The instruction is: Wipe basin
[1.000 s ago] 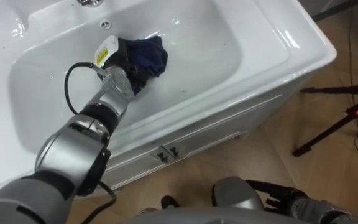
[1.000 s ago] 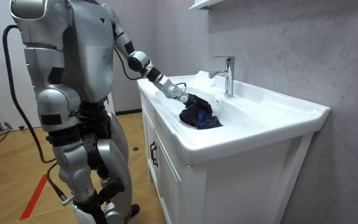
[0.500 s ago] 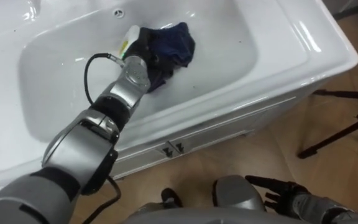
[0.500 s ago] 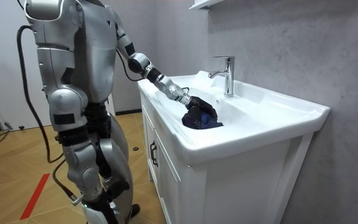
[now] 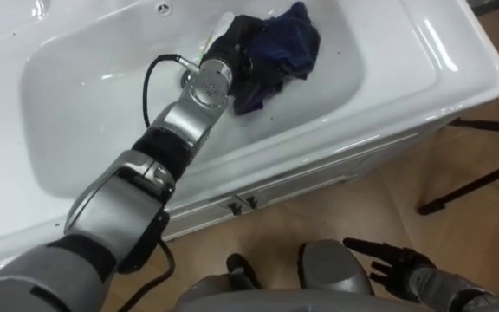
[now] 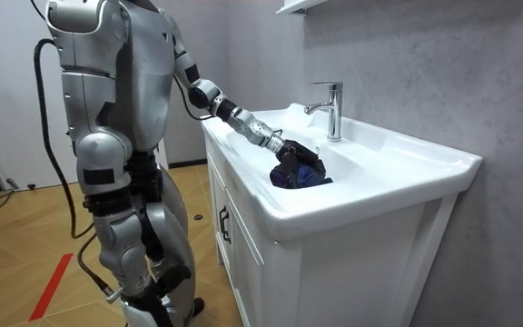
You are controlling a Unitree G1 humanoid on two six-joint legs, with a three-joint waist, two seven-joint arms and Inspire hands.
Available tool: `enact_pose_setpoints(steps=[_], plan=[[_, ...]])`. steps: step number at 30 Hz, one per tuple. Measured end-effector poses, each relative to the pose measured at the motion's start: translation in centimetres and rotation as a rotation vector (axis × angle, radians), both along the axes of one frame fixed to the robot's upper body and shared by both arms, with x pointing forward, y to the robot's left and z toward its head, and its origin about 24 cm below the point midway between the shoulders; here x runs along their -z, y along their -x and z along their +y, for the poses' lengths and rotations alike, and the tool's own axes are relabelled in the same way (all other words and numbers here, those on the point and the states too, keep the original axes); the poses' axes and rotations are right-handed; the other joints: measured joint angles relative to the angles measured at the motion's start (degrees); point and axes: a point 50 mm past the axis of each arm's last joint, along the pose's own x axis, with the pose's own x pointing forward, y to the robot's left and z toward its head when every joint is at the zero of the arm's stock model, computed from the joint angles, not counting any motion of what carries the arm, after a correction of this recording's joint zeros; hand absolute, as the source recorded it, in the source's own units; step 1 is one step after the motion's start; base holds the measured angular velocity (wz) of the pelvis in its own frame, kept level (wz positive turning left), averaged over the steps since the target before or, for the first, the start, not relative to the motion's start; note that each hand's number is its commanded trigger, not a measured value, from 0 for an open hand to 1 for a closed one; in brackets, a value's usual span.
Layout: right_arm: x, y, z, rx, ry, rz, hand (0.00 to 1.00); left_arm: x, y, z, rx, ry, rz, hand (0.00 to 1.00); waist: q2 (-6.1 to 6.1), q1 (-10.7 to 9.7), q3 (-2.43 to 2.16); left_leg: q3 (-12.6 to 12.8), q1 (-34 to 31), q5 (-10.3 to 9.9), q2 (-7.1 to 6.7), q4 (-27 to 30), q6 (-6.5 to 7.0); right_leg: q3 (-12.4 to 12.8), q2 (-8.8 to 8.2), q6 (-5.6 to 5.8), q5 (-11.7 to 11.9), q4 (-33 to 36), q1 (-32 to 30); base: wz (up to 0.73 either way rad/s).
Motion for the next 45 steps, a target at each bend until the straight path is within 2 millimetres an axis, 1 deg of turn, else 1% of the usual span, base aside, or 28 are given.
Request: enact_pose_setpoints(steps=[5, 7, 13, 15, 16, 18, 19, 21, 22, 23, 25, 27, 29, 30, 32, 33, 34, 35, 36, 37, 38, 39, 40, 41, 42, 43, 44, 45], plan=[[0.1, 0.6, 0.0, 0.004, -0.003, 0.009, 0.00, -1.9, -0.2, -1.2, 0.064, 0.029, -0.073, 1.00, -0.01, 0.05, 0.02, 0.05, 0.02, 0.00, 0.04, 0.02, 0.00, 0.42, 0.02, -0.06, -0.07, -0.13, -0.14, -0.01], [0.1, 0.7, 0.0, 0.005, -0.003, 0.013, 0.00, -2.3, -0.2, -1.4, 0.075, 0.037, -0.088, 1.00, -0.01, 0.01, 0.03, 0.06, 0.05, 0.00, 0.06, 0.02, 0.00, 0.58, 0.07, -0.06, -0.06, -0.02, -0.25, -0.05], [0.2, 0.9, 0.0, 0.012, -0.003, 0.019, 0.00, -2.4, -0.1, -1.6, 0.093, 0.038, -0.085, 1.00, 0.02, -0.04, 0.04, 0.14, 0.06, 0.00, 0.09, 0.05, 0.01, 0.73, 0.08, -0.08, -0.07, 0.22, -0.42, -0.01], [0.2, 0.9, 0.0, 0.016, -0.008, 0.026, 0.00, -2.3, -0.1, -1.5, 0.097, 0.034, -0.081, 1.00, -0.13, 0.03, 0.14, 0.18, 0.36, 0.00, 0.09, -0.01, 0.01, 0.95, 0.12, -0.08, -0.07, 0.11, -0.32, -0.05], [0.2, 1.0, 0.1, 0.017, -0.011, 0.031, 0.00, -2.1, -0.1, -1.4, 0.096, 0.023, -0.076, 1.00, -0.33, 0.03, 0.28, 0.19, 0.76, 0.00, 0.09, -0.04, 0.00, 1.01, 0.17, -0.08, -0.07, -0.07, -0.15, -0.08], [0.2, 1.0, 0.1, 0.019, -0.012, 0.038, 0.00, -1.6, -0.1, -1.2, 0.092, -0.004, -0.063, 1.00, -0.43, -0.14, 0.34, 0.13, 1.19, -0.01, 0.06, -0.03, 0.00, 1.00, 0.15, -0.08, -0.07, -0.24, 0.50, -0.05], [0.3, 1.1, 0.1, 0.020, -0.012, 0.043, 0.00, -1.1, 0.0, -1.0, 0.088, -0.026, -0.046, 1.00, -0.74, -0.21, 0.55, 0.16, 1.50, -0.01, 0.03, -0.06, 0.00, 0.98, 0.11, -0.08, -0.07, -0.23, 0.56, -0.04], [0.3, 1.1, 0.1, 0.018, -0.015, 0.052, 0.00, -0.2, 0.1, -0.7, 0.082, -0.061, -0.020, 1.00, -0.61, -0.17, 0.46, 0.17, 1.73, -0.02, 0.03, -0.11, -0.01, 1.08, 0.12, -0.10, -0.08, -0.30, 0.77, -0.04], [0.3, 1.2, 0.2, 0.015, -0.016, 0.057, 0.00, 0.4, 0.2, -0.3, 0.074, -0.077, -0.012, 1.00, -0.98, -0.06, 0.69, 0.14, 2.05, -0.02, 0.03, -0.19, -0.01, 1.12, 0.17, -0.15, -0.11, -0.27, 1.05, 0.00], [0.3, 1.2, 0.2, 0.015, -0.016, 0.058, 0.00, 0.9, 0.3, 0.1, 0.074, -0.118, -0.012, 1.00, -0.94, 0.04, 0.63, 0.21, 2.34, -0.02, 0.04, -0.15, -0.01, 1.11, 0.19, -0.21, -0.15, -0.36, 1.36, 0.00], [0.3, 1.2, 0.1, 0.019, -0.010, 0.059, 0.00, 1.6, 0.4, 0.8, 0.054, -0.163, -0.002, 1.00, -1.10, 0.24, 0.71, 0.21, 2.53, -0.02, 0.07, -0.15, -0.02, 1.01, 0.21, -0.28, -0.25, -0.30, 1.50, 0.00], [0.3, 1.3, 0.1, 0.018, -0.009, 0.063, 0.00, 2.2, 0.6, 1.6, 0.042, -0.207, 0.003, 1.00, -1.07, 0.35, 0.66, 0.19, 2.70, -0.02, 0.17, -0.13, -0.02, 1.06, 0.29, -0.29, -0.25, -0.22, 1.60, -0.02], [0.4, 1.8, 0.0, 0.023, -0.006, 0.076, 0.00, 3.4, 1.1, 2.9, 0.011, -0.244, 0.024, 1.00, -1.26, 0.47, 0.59, 0.21, 3.43, -0.02, 0.18, -0.17, -0.02, 1.12, 0.28, -0.33, -0.25, -0.22, 2.25, -0.05], [0.4, 2.0, -0.1, 0.021, -0.004, 0.083, 0.00, 3.7, 1.3, 3.2, 0.004, -0.258, 0.028, 1.00, -1.33, 0.52, 0.54, 0.22, 3.68, -0.02, 0.18, -0.21, -0.02, 1.17, 0.29, -0.34, -0.26, -0.24, 2.46, -0.09], [0.4, 2.7, -0.2, 0.043, -0.008, 0.104, 0.00, 5.1, 2.1, 4.7, -0.039, -0.298, 0.057, 1.00, -1.50, 1.46, 0.14, 0.81, 4.54, -0.03, 0.23, -0.59, -0.05, 1.76, 0.31, -0.40, -0.24, -0.06, 2.61, -0.20], [0.5, 2.9, -0.2, 0.049, -0.008, 0.111, 0.00, 5.4, 2.4, 5.2, -0.050, -0.308, 0.060, 1.00, -1.59, 1.79, 0.02, 1.05, 4.90, -0.03, 0.26, -0.84, -0.05, 2.00, 0.36, -0.43, -0.24, 0.02, 2.68, -0.21], [0.5, 3.1, -0.3, 0.048, -0.003, 0.118, 0.00, 6.1, 2.9, 6.0, -0.061, -0.344, 0.066, 1.00, -1.74, 1.93, -0.49, 1.09, 5.16, -0.03, 0.29, -0.88, -0.05, 2.47, 0.56, -0.47, -0.26, 0.06, 2.84, -0.10], [0.5, 3.6, -0.4, 0.065, -0.005, 0.129, 0.00, 6.4, 3.2, 6.8, -0.073, -0.378, 0.066, 1.00, -1.97, 1.92, -0.70, 1.09, 5.73, -0.06, 0.33, -0.89, -0.10, 2.54, 0.67, -0.48, -0.27, -0.07, 3.46, -0.04], [0.6, 3.9, -0.4, 0.072, -0.005, 0.137, 0.00, 6.7, 3.4, 7.3, -0.079, -0.394, 0.072, 1.00, -2.08, 1.93, -0.79, 1.10, 5.99, -0.09, 0.39, -0.88, -0.13, 2.55, 0.74, -0.48, -0.27, -0.17, 3.78, 0.00], [0.6, 4.3, -0.5, 0.069, 0.002, 0.151, 0.00, 7.3, 4.0, 8.1, -0.082, -0.444, 0.081, 1.00, -2.16, 2.37, -1.04, 1.17, 6.35, -0.29, 0.64, -0.88, -0.45, 2.76, 0.98, -0.55, -0.23, -0.22, 4.02, -0.16], [0.6, 4.6, -0.6, 0.070, 0.008, 0.161, 0.00, 7.4, 4.2, 8.8, -0.077, -0.502, 0.072, 1.00, -2.17, 3.45, -1.08, 1.64, 6.75, -0.60, 1.11, -0.87, -0.78, 3.00, 1.31, -0.77, -0.10, -0.28, 4.18, -0.18], [0.6, 4.6, -0.6, 0.061, 0.011, 0.165, 0.00, 7.5, 4.2, 9.2, -0.078, -0.524, 0.069, 1.00, -2.16, 3.66, -1.16, 1.63, 6.85, -0.60, 1.20, -0.85, -0.79, 3.11, 1.41, -0.84, -0.06, -0.28, 4.22, -0.16], [0.6, 4.7, -0.7, 0.046, 0.017, 0.171, 0.00, 7.9, 4.7, 10.1, -0.088, -0.557, 0.083, 1.00, -2.04, 4.06, -1.24, 1.66, 7.03, -0.60, 1.32, -0.89, -0.80, 3.58, 1.71, -0.85, -0.06, -0.29, 4.31, -0.07], [0.6, 4.8, -0.7, 0.042, 0.021, 0.174, 0.00, 8.2, 5.0, 10.8, -0.102, -0.586, 0.098, 1.00, -1.72, 4.84, -1.44, 1.75, 7.10, -0.60, 1.45, -0.93, -0.81, 3.99, 1.94, -0.83, -0.05, -0.30, 4.30, -0.07], [0.6, 4.8, -0.8, 0.044, 0.022, 0.174, 0.00, 8.3, 5.1, 11.3, -0.103, -0.606, 0.102, 1.00, -1.53, 5.08, -1.57, 1.74, 7.13, -0.60, 1.51, -0.96, -0.83, 4.13, 2.02, -0.84, -0.01, -0.31, 4.27, -0.08], [0.6, 5.2, -0.9, 0.044, 0.023, 0.179, 0.00, 8.7, 5.6, 12.3, -0.108, -0.653, 0.110, 1.00, -1.14, 5.36, -1.81, 1.81, 7.42, -0.60, 1.58, -1.18, -0.92, 4.05, 2.09, -0.90, 0.05, -0.33, 4.36, -0.10], [0.6, 5.4, -0.9, 0.040, 0.023, 0.182, 0.00, 8.9, 6.0, 13.2, -0.111, -0.702, 0.116, 1.00, -0.91, 5.59, -1.95, 1.82, 7.93, -0.55, 1.58, -1.44, -1.01, 4.04, 2.06, -0.98, 0.04, -0.33, 4.67, -0.08], [0.6, 5.5, -1.0, 0.046, 0.022, 0.183, 0.00, 9.0, 6.2, 13.7, -0.117, -0.726, 0.117, 1.00, -0.74, 5.62, -2.07, 1.82, 8.04, -0.54, 1.60, -1.42, -1.03, 4.04, 2.06, -1.02, 0.04, -0.33, 4.78, -0.05]])
